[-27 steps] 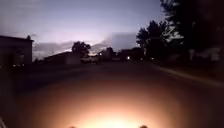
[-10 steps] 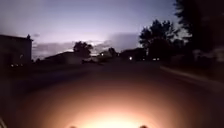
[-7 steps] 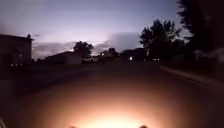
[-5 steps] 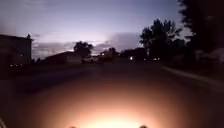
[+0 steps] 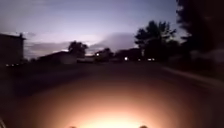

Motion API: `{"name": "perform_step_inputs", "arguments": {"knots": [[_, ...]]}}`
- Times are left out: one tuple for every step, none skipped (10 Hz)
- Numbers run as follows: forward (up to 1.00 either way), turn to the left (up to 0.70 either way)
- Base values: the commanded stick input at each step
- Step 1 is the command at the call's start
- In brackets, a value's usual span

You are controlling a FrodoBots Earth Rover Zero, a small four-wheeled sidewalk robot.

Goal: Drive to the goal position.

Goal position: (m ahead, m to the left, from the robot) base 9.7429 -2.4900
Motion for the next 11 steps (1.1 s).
{"name": "perform_step_inputs", "arguments": {"knots": [[0.7,-0.35],[0.7,-0.31],[0.7,-0.19],[0.7,-0.06],[0.7,0.0],[0.7,0.0],[0.7,0.0],[0.7,0.0],[0.7,0.0],[0.7,0.0],[0.7,0.0]]}}
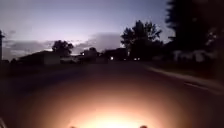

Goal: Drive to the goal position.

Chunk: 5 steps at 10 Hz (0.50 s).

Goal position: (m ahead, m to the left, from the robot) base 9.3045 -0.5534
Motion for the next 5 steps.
{"name": "perform_step_inputs", "arguments": {"knots": [[0.7,0.0],[0.7,0.0],[0.7,0.0],[0.7,0.0],[0.7,0.0]]}}
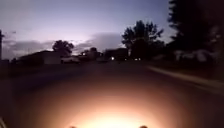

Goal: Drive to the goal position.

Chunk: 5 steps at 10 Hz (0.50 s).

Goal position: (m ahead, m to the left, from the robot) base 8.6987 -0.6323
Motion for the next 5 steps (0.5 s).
{"name": "perform_step_inputs", "arguments": {"knots": [[0.7,0.0],[0.7,0.0],[0.7,0.0],[0.7,0.0],[0.7,0.0]]}}
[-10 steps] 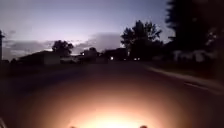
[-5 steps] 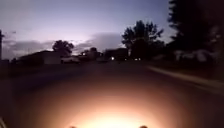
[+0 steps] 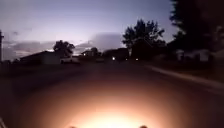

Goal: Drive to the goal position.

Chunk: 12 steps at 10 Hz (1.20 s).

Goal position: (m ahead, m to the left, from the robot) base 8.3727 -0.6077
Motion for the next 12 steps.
{"name": "perform_step_inputs", "arguments": {"knots": [[0.7,0.0],[0.7,0.0],[0.7,0.0],[0.7,0.0],[0.7,0.0],[0.7,0.0],[0.7,0.0],[0.7,0.0],[0.7,0.0],[0.7,0.0],[0.7,0.0],[0.7,0.0]]}}
